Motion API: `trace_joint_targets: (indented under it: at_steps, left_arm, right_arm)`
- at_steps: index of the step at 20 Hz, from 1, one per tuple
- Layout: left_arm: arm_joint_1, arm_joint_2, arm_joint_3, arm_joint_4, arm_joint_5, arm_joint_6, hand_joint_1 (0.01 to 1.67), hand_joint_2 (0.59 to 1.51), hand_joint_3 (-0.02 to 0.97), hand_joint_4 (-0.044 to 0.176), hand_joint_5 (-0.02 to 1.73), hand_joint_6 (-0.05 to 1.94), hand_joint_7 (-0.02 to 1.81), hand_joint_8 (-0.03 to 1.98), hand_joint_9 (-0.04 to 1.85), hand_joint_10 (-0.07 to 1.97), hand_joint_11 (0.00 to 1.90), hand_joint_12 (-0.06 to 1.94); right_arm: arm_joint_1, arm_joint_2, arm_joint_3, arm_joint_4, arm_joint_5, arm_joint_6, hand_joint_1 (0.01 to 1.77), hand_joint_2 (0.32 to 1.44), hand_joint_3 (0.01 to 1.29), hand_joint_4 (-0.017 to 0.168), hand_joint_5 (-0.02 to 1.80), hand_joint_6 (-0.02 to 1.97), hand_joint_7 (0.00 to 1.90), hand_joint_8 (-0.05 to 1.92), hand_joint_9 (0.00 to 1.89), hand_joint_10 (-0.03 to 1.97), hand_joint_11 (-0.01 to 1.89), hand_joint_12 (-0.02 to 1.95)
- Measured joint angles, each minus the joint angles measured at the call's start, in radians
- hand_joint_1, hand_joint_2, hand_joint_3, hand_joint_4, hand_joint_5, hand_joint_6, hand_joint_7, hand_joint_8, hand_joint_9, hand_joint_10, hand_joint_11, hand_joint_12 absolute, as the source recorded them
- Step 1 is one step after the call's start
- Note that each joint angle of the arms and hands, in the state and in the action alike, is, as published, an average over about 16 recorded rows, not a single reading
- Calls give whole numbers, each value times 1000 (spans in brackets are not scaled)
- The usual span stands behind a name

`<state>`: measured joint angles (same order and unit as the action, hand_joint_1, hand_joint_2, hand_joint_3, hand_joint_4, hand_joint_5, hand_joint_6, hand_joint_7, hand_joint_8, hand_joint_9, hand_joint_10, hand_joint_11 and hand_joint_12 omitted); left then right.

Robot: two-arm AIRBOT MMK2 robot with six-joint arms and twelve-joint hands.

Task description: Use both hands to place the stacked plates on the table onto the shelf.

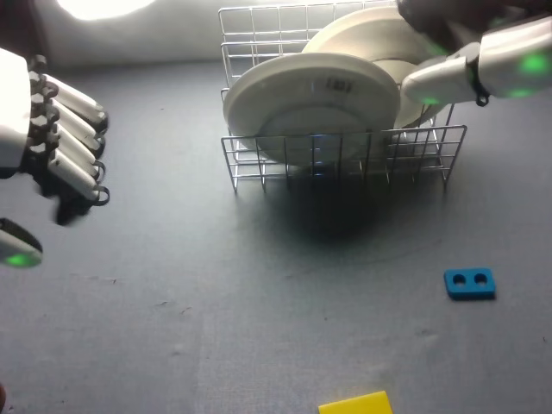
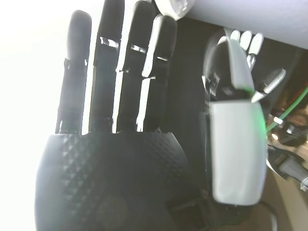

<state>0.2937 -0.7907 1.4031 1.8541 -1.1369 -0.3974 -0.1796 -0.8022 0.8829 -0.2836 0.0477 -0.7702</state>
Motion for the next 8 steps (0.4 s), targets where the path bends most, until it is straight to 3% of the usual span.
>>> trace_joint_targets:
  at_steps: [2,5,8]
  left_arm:
    - [-2,0,-4,3,-2,2,290,1294,17,35,955,1020,1026,1135,960,1207,798,1505]
    - [-3,0,-7,5,-3,5,354,1312,16,43,1127,1262,1212,1406,1137,1494,979,1773]
    - [-3,0,-9,2,-3,5,456,1319,15,58,1295,1607,1394,1761,1337,1817,1243,1909]
  right_arm:
    - [-15,25,-19,55,28,-69,629,1161,14,40,1085,1186,1210,1201,1223,1244,1122,1711]
    - [-26,49,-38,104,55,-132,536,1198,14,50,1118,1459,1249,1485,1266,1532,1266,1830]
    - [-36,69,-55,185,75,-225,466,1245,14,66,1185,1778,1326,1791,1367,1830,1480,1915]
